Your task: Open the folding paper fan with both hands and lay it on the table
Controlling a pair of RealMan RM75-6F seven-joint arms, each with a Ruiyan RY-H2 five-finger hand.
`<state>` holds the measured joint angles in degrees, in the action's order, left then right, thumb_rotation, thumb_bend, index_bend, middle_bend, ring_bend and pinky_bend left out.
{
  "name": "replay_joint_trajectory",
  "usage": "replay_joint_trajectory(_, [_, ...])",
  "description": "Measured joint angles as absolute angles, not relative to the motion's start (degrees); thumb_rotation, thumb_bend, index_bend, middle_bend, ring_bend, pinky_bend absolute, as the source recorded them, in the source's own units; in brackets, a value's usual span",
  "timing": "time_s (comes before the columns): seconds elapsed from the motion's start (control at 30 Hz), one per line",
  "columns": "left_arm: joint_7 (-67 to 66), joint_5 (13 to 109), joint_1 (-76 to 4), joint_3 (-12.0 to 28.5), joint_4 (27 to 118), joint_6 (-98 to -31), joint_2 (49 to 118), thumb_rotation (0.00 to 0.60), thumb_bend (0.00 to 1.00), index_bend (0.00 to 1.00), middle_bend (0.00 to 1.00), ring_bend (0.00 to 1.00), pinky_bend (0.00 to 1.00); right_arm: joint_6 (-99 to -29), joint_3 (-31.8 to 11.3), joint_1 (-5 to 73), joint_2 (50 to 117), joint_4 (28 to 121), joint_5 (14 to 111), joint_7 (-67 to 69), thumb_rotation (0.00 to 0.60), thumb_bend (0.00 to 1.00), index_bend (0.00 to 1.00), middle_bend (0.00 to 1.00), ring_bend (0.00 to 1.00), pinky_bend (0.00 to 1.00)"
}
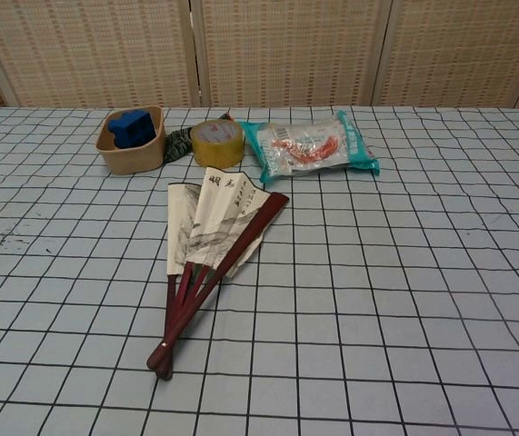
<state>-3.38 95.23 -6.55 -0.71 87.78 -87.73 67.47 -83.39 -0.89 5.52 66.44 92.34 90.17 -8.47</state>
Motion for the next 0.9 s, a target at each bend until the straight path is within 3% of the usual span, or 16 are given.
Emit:
replay_joint_trajectory(0.37, [-3.91, 92.41, -6.76, -0.22, 89.26, -85.78, 66.97, 0.600, 0.45, 0.00, 0.00, 0.00, 0.20, -80.38, -1.33, 8.72, 69.97, 91.00, 91.78, -9.77, 0.600, 0.22, 0.01, 0.00, 0.00, 0.00])
replay_joint_trajectory(0.6, [-4.71, 91.37, -7.44, -0.31, 89.28, -83.65, 67.28, 0.600, 0.45, 0.00, 0.00, 0.00, 0.20, -72.76, -4.42, 18.46, 76.55, 89.90, 95.37, -13.86, 0.600, 0.22, 0.28, 0.00, 0.00, 0.00])
replay_joint_trajectory(0.77, [-4.92, 90.95, -7.51, -0.27, 89.42, -83.40, 67.28, 0.600, 0.45, 0.00, 0.00, 0.00, 0.21, -67.29, -7.03, 25.49, 83.93, 86.64, 97.45, -17.41, 0.600, 0.22, 0.33, 0.00, 0.00, 0.00])
replay_joint_trajectory(0.9, [-4.91, 90.54, -7.58, -0.20, 89.42, -83.08, 67.25, 0.600, 0.45, 0.00, 0.00, 0.00, 0.21, -66.00, -7.84, 27.10, 85.65, 85.32, 97.78, -18.42, 0.600, 0.22, 0.33, 0.00, 0.00, 0.00])
